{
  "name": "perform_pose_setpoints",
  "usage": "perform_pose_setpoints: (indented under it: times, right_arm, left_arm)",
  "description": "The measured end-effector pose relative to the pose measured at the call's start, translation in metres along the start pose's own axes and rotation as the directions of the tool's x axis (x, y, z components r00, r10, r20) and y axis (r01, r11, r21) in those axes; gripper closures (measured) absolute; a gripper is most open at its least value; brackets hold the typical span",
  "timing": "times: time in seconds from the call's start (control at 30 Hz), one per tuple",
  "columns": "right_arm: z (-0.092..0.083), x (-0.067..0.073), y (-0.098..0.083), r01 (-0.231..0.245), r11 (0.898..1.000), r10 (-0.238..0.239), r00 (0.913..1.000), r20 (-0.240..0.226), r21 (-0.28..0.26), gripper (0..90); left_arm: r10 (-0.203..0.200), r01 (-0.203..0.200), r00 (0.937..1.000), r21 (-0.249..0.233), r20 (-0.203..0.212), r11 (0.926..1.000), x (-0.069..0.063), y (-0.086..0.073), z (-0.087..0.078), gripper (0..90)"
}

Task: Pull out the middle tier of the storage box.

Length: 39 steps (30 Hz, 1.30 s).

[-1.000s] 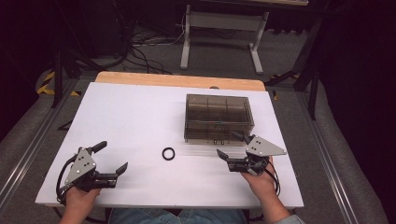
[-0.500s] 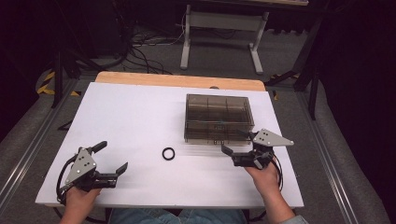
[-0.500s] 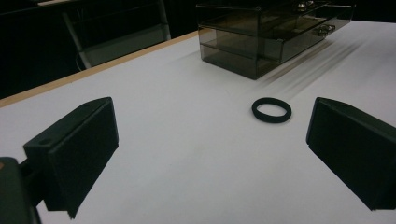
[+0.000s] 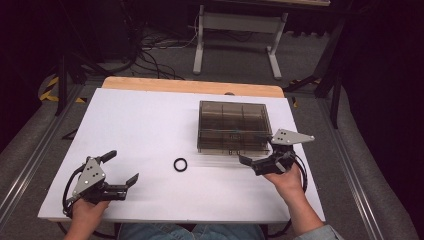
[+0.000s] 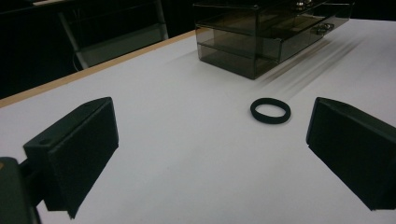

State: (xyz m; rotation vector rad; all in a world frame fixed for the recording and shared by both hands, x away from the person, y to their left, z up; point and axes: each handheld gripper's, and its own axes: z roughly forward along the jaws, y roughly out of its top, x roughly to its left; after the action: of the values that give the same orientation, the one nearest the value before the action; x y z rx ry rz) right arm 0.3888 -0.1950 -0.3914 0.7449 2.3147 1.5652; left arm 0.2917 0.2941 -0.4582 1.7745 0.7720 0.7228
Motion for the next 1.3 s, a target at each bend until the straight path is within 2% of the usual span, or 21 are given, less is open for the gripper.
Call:
perform_pose_setpoints:
  times: [0.03,0.07,0.1,0.2,0.27,0.33,0.47,0.6,0.67,0.8,0.87,0.9,0.93,1.03,1.1,1.17,1.2,1.27,1.3]
  right_arm:
    - [0.0,-0.001,0.001,0.007,1.0,-0.007,1.0,-0.002,0.014,7.6]
    - [0.0,-0.003,0.003,0.019,0.999,-0.018,0.9996,-0.023,0.039,11.3]
    - [0.0,-0.003,0.003,0.019,0.999,-0.018,0.9996,-0.023,0.039,11.3]
    - [0.001,-0.006,0.006,0.04,0.996,-0.036,0.9979,-0.055,0.077,18.6]
    - [0.001,-0.009,0.009,0.085,0.991,-0.079,0.995,-0.062,0.102,24.1]
    - [0.001,-0.009,0.01,0.102,0.989,-0.095,0.9932,-0.067,0.111,24.7]
    - [0.004,-0.01,0.015,0.175,0.973,-0.163,0.9825,-0.09,0.147,25.8]
    - [0.006,-0.012,0.019,0.199,0.965,-0.183,0.9777,-0.103,0.172,25.4]
    - [0.009,-0.016,0.021,0.198,0.962,-0.179,0.9769,-0.117,0.187,22.1]
    - [0.011,-0.018,0.024,0.237,0.946,-0.219,0.9704,-0.101,0.22,25.2]
    - [0.014,-0.02,0.025,0.264,0.931,-0.247,0.964,-0.098,0.252,29.3]
    - [0.014,-0.02,0.025,0.264,0.931,-0.247,0.964,-0.098,0.252,29.3]
    - [0.016,-0.02,0.025,0.28,0.922,-0.263,0.9598,-0.097,0.269,31.8]
    - [0.018,-0.02,0.026,0.289,0.917,-0.272,0.9571,-0.099,0.275,33.0]
    - [0.02,-0.02,0.026,0.31,0.906,-0.293,0.9507,-0.102,0.288,34.7]
    - [0.022,-0.02,0.026,0.317,0.898,-0.3,0.9484,-0.103,0.304,35.6]
    - [0.024,-0.02,0.026,0.336,0.887,-0.316,0.9419,-0.113,0.318,36.1]
    - [0.024,-0.02,0.026,0.341,0.884,-0.322,0.9399,-0.114,0.318,36.4]
    - [0.025,-0.019,0.026,0.349,0.879,-0.328,0.9373,-0.118,0.326,36.9]
  left_arm:
    - [0.001,-0.001,1.0,-0.002,0.001,1.0,0.0,0.0,0.0,3.0]
    - [-0.002,0.002,1.0,-0.001,0.003,1.0,0.0,0.0,0.001,3.0]
    - [-0.002,0.002,1.0,-0.001,0.003,1.0,0.0,0.0,0.001,3.0]
    - [-0.001,0.001,1.0,-0.003,0.005,1.0,0.0,0.001,0.002,3.0]
    - [-0.003,0.003,0.9999,-0.001,0.01,1.0,0.0,0.001,0.003,3.0]
    - [-0.002,0.002,0.9999,0.001,0.011,1.0,-0.001,0.001,0.004,3.0]
    - [0.0,0.0,0.9999,-0.004,0.011,1.0,0.0,0.001,0.004,3.0]
    - [0.002,-0.002,0.9999,0.0,0.013,1.0,0.0,0.002,0.005,3.0]
    - [0.001,-0.001,0.9999,-0.001,0.015,1.0,-0.001,0.002,0.005,3.0]
    - [-0.002,0.002,0.9999,0.002,0.014,1.0,0.0,0.001,0.005,3.0]
    - [-0.004,0.004,0.9999,0.0,0.013,1.0,0.0,0.001,0.004,3.0]
    - [-0.002,0.002,0.9999,-0.003,0.011,1.0,0.0,0.001,0.004,3.0]
    - [0.0,0.0,1.0,-0.004,0.009,1.0,0.0,0.001,0.004,3.0]
    - [-0.005,0.005,0.9999,0.0,0.012,1.0,0.0,0.001,0.004,3.0]
    - [-0.002,0.002,0.9999,0.001,0.013,1.0,0.0,0.001,0.004,3.0]
    - [-0.001,0.001,0.9999,0.002,0.013,1.0,0.0,0.001,0.004,3.0]
    - [-0.002,0.002,0.9999,0.002,0.014,1.0,0.0,0.001,0.004,3.0]
    - [-0.002,0.002,0.9999,0.002,0.014,1.0,0.0,0.001,0.005,3.0]
    - [-0.002,0.002,0.9999,0.001,0.013,1.0,0.0,0.001,0.005,3.0]
